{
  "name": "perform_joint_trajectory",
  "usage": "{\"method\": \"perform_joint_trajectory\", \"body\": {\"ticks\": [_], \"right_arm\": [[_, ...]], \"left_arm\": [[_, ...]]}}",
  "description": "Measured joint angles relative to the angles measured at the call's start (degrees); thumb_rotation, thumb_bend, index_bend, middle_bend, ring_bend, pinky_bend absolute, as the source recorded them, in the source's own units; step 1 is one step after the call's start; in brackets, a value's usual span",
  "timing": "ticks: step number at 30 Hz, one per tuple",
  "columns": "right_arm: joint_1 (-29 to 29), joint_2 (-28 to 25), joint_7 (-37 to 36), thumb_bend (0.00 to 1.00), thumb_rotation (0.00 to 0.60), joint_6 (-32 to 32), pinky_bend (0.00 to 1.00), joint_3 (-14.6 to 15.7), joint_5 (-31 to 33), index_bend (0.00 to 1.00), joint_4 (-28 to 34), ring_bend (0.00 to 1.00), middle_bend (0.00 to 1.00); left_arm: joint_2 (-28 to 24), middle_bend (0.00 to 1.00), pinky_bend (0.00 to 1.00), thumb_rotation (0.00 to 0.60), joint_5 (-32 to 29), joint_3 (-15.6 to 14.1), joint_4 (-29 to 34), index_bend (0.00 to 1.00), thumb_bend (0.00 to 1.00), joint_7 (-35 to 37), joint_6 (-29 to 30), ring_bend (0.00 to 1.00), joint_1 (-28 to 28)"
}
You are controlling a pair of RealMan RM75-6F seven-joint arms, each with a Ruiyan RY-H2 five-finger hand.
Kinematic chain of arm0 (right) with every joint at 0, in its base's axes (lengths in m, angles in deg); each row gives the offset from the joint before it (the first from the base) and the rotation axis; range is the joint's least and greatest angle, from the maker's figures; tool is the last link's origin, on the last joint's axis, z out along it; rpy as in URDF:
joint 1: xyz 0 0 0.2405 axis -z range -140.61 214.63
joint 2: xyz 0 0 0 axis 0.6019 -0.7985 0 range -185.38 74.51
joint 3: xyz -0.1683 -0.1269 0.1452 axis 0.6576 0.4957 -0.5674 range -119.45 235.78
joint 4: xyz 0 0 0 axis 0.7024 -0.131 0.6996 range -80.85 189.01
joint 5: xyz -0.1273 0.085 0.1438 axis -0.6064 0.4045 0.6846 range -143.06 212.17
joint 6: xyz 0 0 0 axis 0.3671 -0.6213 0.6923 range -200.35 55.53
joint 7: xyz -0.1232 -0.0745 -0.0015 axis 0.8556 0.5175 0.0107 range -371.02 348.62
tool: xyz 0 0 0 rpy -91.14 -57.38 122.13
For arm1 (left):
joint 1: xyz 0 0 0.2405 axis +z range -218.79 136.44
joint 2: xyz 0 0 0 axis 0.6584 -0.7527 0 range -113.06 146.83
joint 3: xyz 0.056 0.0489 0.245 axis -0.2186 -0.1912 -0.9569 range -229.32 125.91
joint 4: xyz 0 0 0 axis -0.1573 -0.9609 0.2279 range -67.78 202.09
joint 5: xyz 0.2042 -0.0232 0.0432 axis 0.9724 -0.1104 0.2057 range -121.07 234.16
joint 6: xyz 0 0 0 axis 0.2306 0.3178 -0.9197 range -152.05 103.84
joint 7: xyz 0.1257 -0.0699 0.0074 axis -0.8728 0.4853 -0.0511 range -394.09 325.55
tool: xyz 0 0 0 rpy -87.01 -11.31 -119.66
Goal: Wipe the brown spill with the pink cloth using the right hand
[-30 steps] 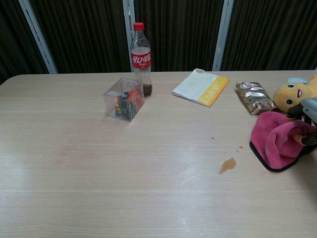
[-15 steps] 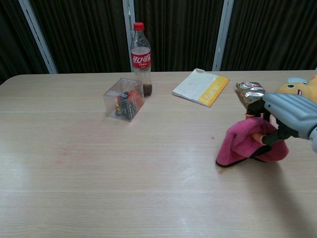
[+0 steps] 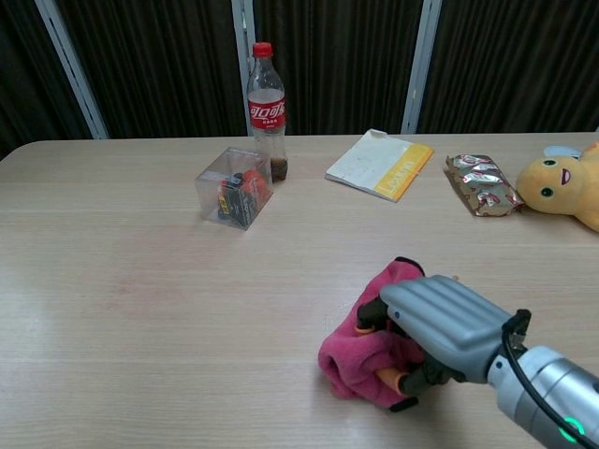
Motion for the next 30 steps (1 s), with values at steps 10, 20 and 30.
{"method": "perform_joint_trajectory", "body": {"ticks": [10, 20, 30], "right_arm": [[0.25, 1.21, 3.09, 0.55, 0.600, 0.37, 0.73, 0.40, 0.17, 0.74, 1.61, 0.53, 0.59], [0.76, -0.34, 5.28, 0.56, 0.600, 0.34, 0.73, -3.48, 6.00, 0.74, -3.24, 0.53, 0.59], [0.89, -3.75, 6.41, 0.56, 0.600, -0.77, 0.73, -8.75, 11.45, 0.74, -7.83, 0.53, 0.59]], "left_arm": [[-0.08, 0.00, 0.00, 0.600, -0.16, -0.03, 0.16, 0.00, 0.00, 0.11, -0.08, 0.00, 0.03], [-0.15, 0.00, 0.00, 0.600, -0.49, -0.04, 0.43, 0.00, 0.00, 0.21, -0.35, 0.00, 0.00], [-0.06, 0.00, 0.00, 0.600, -0.68, 0.03, 0.67, 0.00, 0.00, 0.16, -0.34, 0.00, 0.03]]}}
